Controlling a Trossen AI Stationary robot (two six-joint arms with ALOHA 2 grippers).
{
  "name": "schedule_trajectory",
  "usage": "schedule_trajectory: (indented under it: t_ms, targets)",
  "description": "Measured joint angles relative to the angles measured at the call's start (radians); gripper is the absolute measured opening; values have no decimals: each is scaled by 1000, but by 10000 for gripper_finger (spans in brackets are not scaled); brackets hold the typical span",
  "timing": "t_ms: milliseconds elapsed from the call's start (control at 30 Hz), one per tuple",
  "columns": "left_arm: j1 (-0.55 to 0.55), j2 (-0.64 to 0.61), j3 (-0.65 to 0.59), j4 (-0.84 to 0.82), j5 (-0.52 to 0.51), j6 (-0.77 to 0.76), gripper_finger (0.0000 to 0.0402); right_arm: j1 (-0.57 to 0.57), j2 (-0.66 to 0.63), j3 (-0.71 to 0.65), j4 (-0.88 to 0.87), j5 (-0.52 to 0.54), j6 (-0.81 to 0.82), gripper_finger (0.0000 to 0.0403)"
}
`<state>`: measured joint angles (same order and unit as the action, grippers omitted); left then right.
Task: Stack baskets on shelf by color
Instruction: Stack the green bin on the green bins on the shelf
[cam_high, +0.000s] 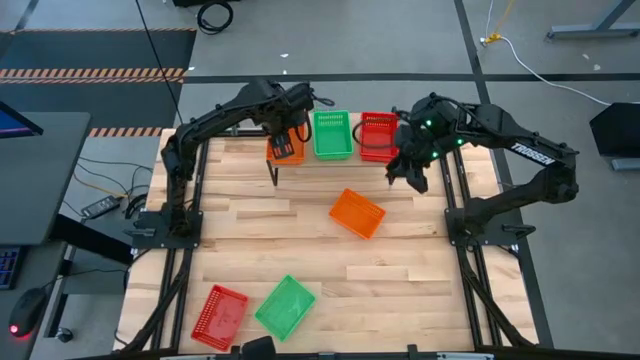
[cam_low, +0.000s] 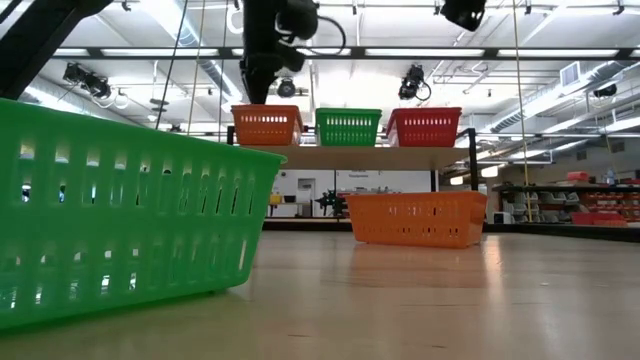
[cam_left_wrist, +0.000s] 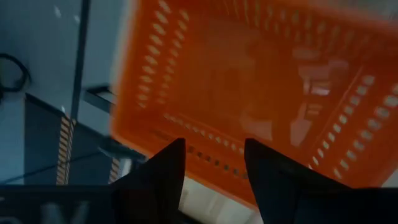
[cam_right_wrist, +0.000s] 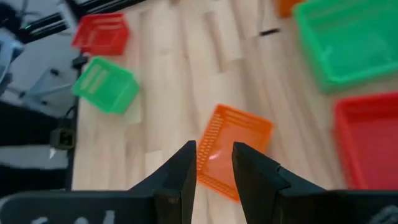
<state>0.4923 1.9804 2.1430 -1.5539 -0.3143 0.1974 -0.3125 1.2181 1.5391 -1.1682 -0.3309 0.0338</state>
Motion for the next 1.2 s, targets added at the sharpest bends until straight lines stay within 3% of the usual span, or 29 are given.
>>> schedule_trajectory:
  t_ms: [267, 467, 600, 800, 933, 1067, 1200]
  targets:
    - [-9, -7, 174, -14, 12, 8, 172, 133, 9, 0, 49, 34, 101, 125]
    - [-82, -169, 195, -22, 211, 13, 172, 239, 9, -1, 51, 73, 158, 126]
    - [-145, -266, 184, -19, 320, -105, 172, 299, 9, -50, 106, 102, 283, 126]
    - [-325, -376, 186, -18, 358, -283, 172, 396, 9, -220, 398, 68, 415, 126]
    - [-471, -390, 185, -17, 335, -393, 172, 460, 9, -358, 649, 113, 555, 126]
    - [-635, -390, 185, -17, 337, -427, 172, 520, 9, -463, 839, 181, 621, 126]
    - [-795, -376, 184, -17, 335, -400, 172, 555, 9, -524, 879, 243, 624, 126]
